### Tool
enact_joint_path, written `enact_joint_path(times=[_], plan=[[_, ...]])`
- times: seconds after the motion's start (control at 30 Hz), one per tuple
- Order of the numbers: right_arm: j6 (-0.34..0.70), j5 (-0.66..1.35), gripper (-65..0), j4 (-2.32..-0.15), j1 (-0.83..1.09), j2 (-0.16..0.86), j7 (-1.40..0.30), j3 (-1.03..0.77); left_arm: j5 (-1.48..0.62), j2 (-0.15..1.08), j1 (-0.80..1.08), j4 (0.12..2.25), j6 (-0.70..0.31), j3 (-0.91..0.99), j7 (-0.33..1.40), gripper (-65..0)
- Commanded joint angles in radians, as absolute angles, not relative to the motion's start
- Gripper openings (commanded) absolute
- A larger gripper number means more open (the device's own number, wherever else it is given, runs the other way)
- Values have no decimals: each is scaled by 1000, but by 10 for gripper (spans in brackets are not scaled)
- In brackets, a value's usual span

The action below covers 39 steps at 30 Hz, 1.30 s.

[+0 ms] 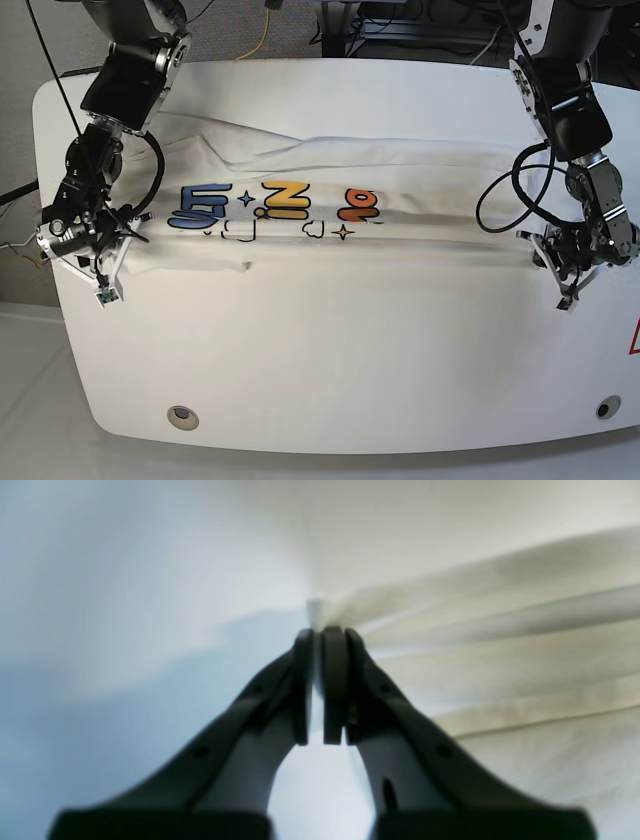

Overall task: Fold the T-shirt properly
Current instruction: 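Fold the held edge over the printed front with both grippers, then open both grippers and release the folded shirt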

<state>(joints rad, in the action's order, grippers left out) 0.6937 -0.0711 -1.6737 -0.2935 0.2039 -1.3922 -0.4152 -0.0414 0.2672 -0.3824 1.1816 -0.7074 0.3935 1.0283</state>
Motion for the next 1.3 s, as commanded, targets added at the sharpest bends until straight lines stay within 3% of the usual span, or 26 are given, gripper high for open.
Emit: enact_joint_path(times=[0.0, 0.53, 1.27], plan=[[698, -102, -650, -1732, -295, 220, -1396, -423, -24, 288, -372, 1274, -698, 395, 1023, -628], [698, -102, -650, -1885, -163, 188, -1396, -421, -27, 282, -289, 1431, -698, 395, 1087, -628], [698, -105, -650, -1948, 28, 133, -1396, -424, -28, 263, -202, 1438, -698, 400, 1053, -628]])
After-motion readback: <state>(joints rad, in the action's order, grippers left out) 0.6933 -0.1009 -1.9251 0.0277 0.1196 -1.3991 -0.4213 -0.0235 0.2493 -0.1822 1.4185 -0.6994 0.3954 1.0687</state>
